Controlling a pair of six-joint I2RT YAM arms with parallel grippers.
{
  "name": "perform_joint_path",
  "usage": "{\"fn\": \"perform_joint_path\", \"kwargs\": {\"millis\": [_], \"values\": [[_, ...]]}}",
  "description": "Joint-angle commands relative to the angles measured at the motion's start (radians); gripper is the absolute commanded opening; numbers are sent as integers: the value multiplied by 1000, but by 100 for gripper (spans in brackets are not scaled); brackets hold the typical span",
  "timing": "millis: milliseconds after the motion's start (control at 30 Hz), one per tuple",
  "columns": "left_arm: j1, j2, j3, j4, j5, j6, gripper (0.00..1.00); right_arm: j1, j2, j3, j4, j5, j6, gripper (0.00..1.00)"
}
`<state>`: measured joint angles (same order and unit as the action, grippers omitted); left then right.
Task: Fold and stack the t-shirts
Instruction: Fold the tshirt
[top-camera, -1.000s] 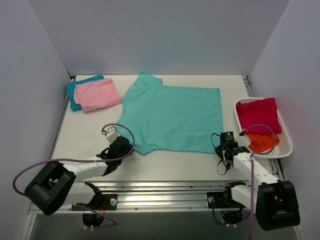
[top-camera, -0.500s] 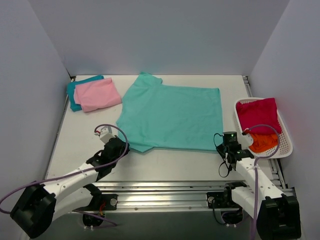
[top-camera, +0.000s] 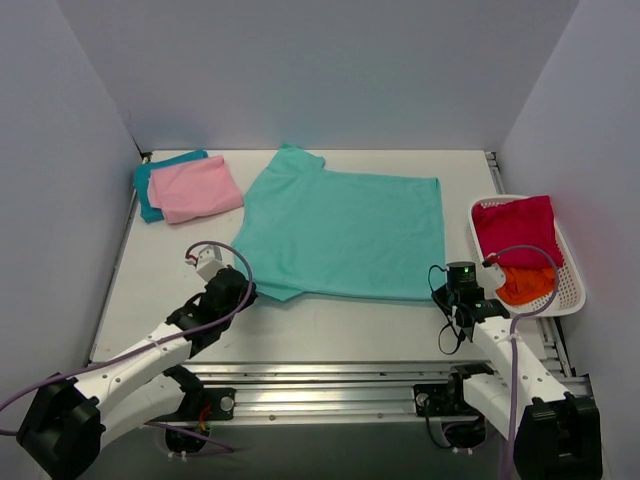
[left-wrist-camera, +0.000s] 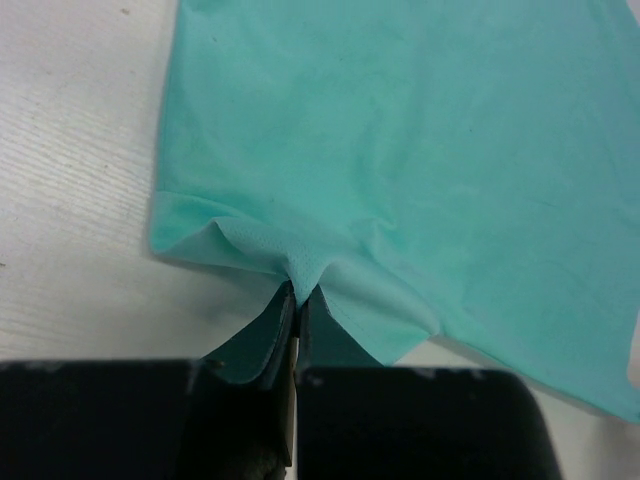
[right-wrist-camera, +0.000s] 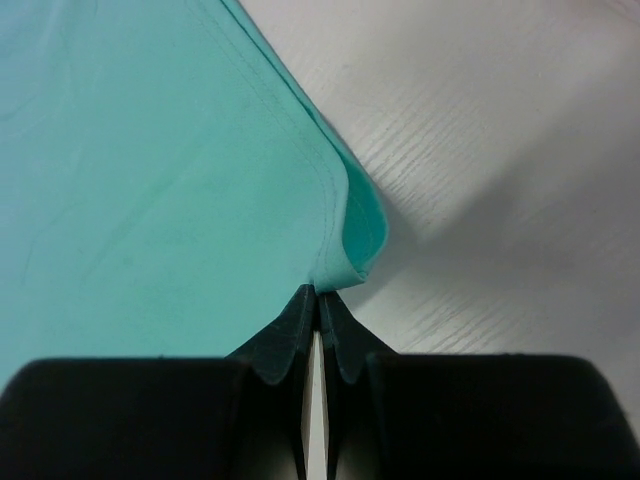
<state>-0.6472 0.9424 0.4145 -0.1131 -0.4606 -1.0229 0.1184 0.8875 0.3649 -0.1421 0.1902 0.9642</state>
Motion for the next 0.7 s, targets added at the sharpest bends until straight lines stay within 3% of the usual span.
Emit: {"fn": "perform_joint_path", "kwargs": {"millis": [0, 233, 667], "values": [[-3, 10, 107, -14, -21, 30, 2, -5, 21, 69, 19, -6, -36, 0], [-3, 81, 254, -45, -26, 70, 2, -5, 65, 146, 41, -5, -71, 0], [40, 423, 517, 20, 48, 170, 2, -10, 318, 308, 108, 11, -96, 0]]}}
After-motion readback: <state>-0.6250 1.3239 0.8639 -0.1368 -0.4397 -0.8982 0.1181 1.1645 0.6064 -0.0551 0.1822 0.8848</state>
